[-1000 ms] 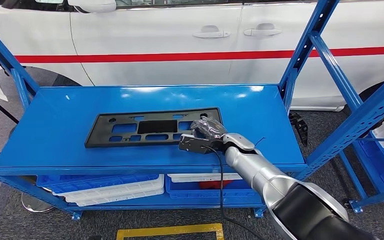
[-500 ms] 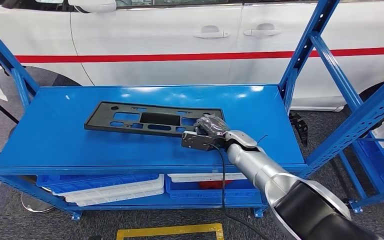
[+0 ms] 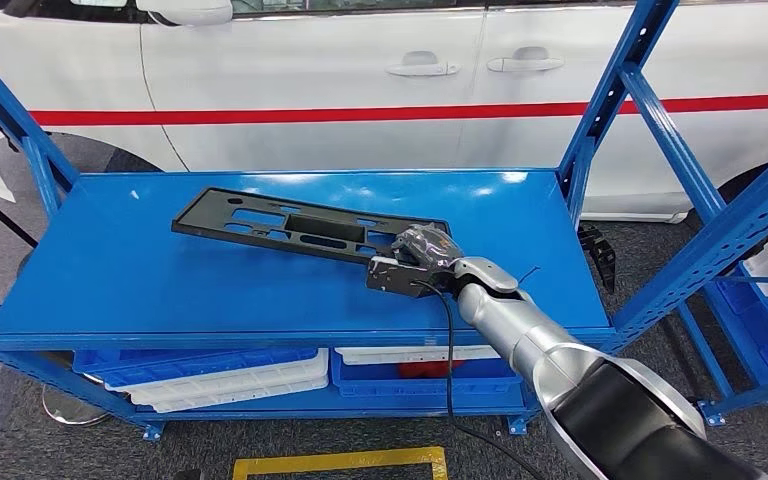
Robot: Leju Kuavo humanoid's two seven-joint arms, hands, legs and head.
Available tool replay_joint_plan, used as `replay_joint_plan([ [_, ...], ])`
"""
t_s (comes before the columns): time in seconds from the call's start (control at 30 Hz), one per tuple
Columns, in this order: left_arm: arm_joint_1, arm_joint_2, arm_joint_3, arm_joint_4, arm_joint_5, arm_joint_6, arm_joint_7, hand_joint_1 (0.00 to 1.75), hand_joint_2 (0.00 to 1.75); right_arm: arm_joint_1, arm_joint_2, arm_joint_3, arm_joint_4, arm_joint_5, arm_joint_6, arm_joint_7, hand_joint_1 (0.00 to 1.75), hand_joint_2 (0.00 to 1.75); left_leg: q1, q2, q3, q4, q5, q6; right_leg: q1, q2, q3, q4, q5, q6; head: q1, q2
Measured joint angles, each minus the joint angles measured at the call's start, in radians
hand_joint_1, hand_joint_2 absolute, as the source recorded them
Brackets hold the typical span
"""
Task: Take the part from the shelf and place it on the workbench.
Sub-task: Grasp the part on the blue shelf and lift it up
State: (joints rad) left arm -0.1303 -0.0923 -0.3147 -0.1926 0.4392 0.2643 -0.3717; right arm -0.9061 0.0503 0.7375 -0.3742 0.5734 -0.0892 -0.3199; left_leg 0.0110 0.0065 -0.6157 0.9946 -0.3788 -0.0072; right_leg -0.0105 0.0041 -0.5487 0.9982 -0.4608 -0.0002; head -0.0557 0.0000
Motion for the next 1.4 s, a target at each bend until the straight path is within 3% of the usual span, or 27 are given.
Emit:
replay_joint_plan([
  [0.37,-0.002,0.0,0.0,0.0,-0.007,-0.01,-0.02,0.0,0.0,0.001,-0.001,0.0,0.0,0.0,-0.002,-0.003,1.74,0.0,0.0,0.0,0.0,0.0,0.0,0.0,0.0,0.0,0.0,0.0,0.0,0.0,0.0,0.0],
  [0.5,-0.014,0.007,-0.013,0.0,-0.062,-0.01,-0.039,0.0,0.0,0.005,-0.002,0.0,0.001,0.004,-0.002,-0.004,1.58,0.0,0.0,0.0,0.0,0.0,0.0,0.0,0.0,0.0,0.0,0.0,0.0,0.0,0.0,0.0],
  [0.63,-0.02,0.015,-0.038,0.0,-0.101,-0.008,-0.01,0.0,1.75,0.01,-0.001,-0.001,0.003,0.005,0.0,-0.006,1.66,0.0,0.0,0.0,0.0,0.0,0.0,0.0,0.0,0.0,0.0,0.0,0.0,0.0,0.0,0.0],
  [0.9,-0.018,0.015,-0.059,0.0,-0.115,-0.008,0.068,0.0,1.75,0.013,-0.001,-0.001,0.004,0.01,-0.001,-0.004,1.64,0.0,0.0,0.0,0.0,0.0,0.0,0.001,0.0,0.0,0.0,0.0,0.001,0.001,0.0,0.0],
  [1.2,-0.015,0.015,-0.057,0.0,-0.068,-0.061,0.048,0.0,1.75,-0.006,-0.009,0.0,0.004,0.052,-0.012,0.004,1.64,0.0,0.0,0.0,-0.002,0.0,0.001,0.002,0.0,0.0,0.0,0.0,0.002,0.002,0.0,0.0],
  [1.4,-0.009,0.016,-0.045,0.0,-0.044,-0.055,0.044,0.0,1.75,-0.089,-0.042,0.006,0.002,0.097,0.016,0.022,1.64,0.0,-0.002,-0.003,-0.023,0.001,0.012,0.006,0.0,-0.002,-0.02,0.001,0.012,0.007,0.0,0.0],
])
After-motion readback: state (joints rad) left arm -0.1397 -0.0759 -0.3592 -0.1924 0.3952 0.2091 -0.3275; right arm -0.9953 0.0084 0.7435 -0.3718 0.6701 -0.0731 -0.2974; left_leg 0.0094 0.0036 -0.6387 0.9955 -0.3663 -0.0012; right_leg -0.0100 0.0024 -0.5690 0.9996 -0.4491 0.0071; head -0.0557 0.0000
